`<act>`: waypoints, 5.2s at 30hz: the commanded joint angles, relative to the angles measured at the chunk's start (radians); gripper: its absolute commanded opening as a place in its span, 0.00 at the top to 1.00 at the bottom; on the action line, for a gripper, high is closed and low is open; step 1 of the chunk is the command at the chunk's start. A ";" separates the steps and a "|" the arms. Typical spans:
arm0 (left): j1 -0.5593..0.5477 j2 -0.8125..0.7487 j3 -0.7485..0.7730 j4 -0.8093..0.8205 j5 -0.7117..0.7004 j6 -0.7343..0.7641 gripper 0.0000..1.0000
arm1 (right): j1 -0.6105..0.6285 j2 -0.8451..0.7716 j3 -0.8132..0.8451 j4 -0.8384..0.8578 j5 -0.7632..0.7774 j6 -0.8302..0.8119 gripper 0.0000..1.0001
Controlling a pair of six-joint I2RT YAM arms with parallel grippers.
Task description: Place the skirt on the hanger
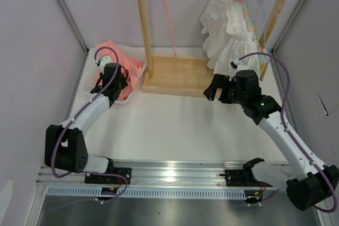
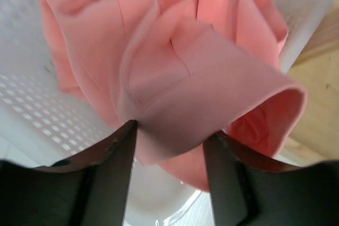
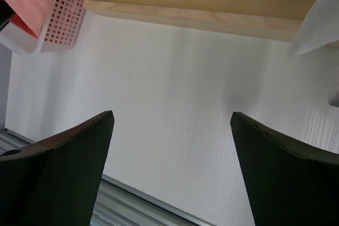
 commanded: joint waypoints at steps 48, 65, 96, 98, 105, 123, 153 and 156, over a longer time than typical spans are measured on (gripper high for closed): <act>-0.610 -0.098 0.671 -0.188 0.215 0.289 1.00 | 0.109 -0.034 0.159 -0.012 0.076 -0.041 0.01; -0.647 0.171 0.361 -0.053 0.447 0.140 0.52 | 0.168 -0.041 -0.040 -0.017 0.144 0.014 0.05; -0.630 -0.282 -0.202 -0.185 -0.044 -0.075 0.45 | 0.411 0.288 0.047 0.063 0.478 0.260 0.08; -0.633 -0.276 -0.223 -0.167 -0.046 -0.065 0.45 | 0.409 0.289 0.044 0.068 0.480 0.266 0.08; -0.639 -0.182 -0.239 -0.053 -0.094 -0.029 0.45 | 0.408 0.332 0.041 0.063 0.463 0.294 0.09; -0.626 0.017 -0.113 0.080 -0.150 0.096 0.44 | 0.322 0.352 -0.054 0.118 0.406 0.268 0.41; 0.012 -0.031 -0.423 1.923 1.272 -1.278 1.00 | -0.302 -0.073 -0.297 1.160 -0.898 0.500 1.00; 0.020 -0.050 -0.365 1.921 1.221 -1.273 1.00 | -0.309 -0.045 -0.286 1.397 -0.919 0.762 1.00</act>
